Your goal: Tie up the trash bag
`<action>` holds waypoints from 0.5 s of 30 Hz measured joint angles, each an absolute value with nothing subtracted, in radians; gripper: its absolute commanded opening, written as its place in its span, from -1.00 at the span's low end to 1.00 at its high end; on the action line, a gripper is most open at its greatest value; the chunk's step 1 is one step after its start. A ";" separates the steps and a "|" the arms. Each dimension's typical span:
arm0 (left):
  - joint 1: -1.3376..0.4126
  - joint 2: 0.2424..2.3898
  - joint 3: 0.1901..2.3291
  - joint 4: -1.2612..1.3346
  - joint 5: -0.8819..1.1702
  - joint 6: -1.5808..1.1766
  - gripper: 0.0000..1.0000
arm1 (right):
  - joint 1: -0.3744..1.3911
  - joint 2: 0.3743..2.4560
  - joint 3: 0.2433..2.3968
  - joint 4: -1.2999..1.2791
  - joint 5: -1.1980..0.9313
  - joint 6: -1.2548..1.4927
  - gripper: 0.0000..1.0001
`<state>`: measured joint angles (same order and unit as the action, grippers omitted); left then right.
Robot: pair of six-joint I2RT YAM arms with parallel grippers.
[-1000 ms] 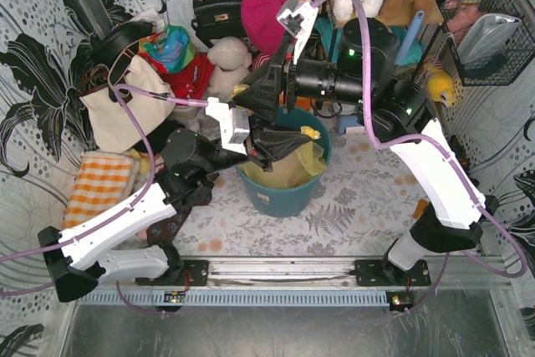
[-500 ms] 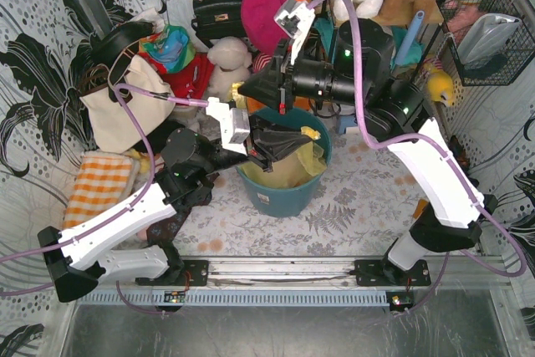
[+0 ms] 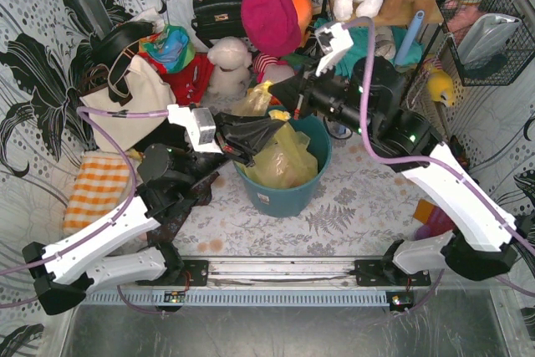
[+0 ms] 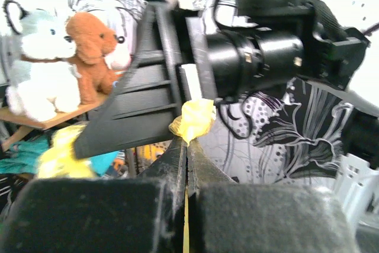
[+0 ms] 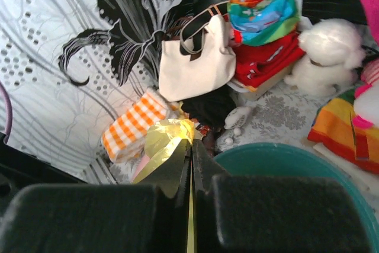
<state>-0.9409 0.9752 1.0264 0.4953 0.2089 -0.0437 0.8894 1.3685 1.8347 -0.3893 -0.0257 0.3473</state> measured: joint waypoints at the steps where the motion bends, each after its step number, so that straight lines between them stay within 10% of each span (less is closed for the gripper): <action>1: -0.941 0.967 1.016 0.505 0.182 -0.041 -1.00 | 0.889 1.341 1.794 -0.367 0.002 0.364 -1.00; 15: -0.941 0.926 0.927 0.584 -0.044 -0.021 -1.00 | 0.889 1.064 1.320 -0.006 0.151 0.516 -1.00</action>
<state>-0.9409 0.9257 0.9272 0.5842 -0.0444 -0.0208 0.8890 1.0637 1.3201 -0.0063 0.1509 0.5159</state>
